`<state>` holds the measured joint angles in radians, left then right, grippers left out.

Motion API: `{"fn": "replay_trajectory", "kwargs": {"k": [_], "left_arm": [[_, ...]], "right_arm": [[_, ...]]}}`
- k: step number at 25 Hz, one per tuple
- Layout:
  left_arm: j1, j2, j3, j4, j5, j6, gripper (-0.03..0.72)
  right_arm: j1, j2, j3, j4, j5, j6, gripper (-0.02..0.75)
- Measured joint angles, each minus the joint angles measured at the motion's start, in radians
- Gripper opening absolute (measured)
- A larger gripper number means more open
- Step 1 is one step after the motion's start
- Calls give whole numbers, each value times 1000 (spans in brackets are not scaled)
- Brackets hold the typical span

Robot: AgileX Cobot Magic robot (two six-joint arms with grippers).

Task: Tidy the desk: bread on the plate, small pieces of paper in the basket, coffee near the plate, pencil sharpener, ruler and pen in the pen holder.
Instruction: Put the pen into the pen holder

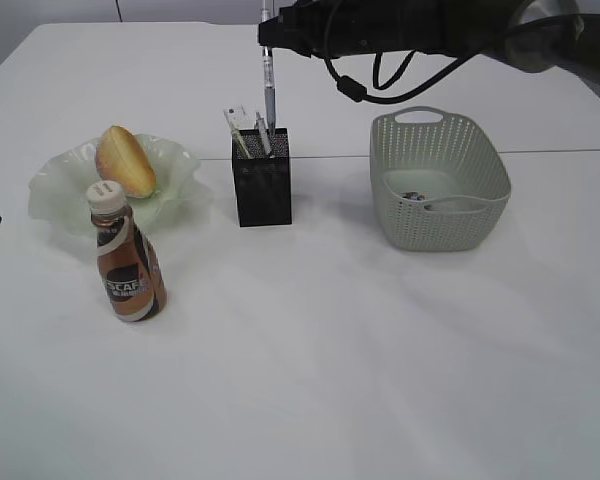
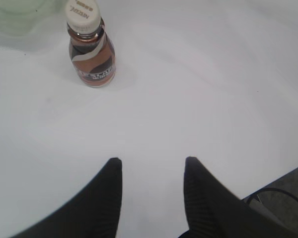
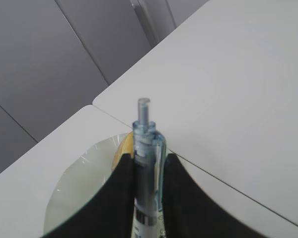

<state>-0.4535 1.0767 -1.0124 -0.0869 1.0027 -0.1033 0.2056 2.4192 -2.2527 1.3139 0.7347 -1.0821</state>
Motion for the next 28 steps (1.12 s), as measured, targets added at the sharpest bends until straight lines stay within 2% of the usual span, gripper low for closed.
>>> {"fn": "replay_trajectory", "kwargs": {"k": [15,28], "left_arm": [[0,0,0,-8,0,0,312],[0,0,0,-11,3,0,307]], "right_arm": [[0,59,0,84,-14,-237,96],[0,79,0,125,-16,-352,96]]}}
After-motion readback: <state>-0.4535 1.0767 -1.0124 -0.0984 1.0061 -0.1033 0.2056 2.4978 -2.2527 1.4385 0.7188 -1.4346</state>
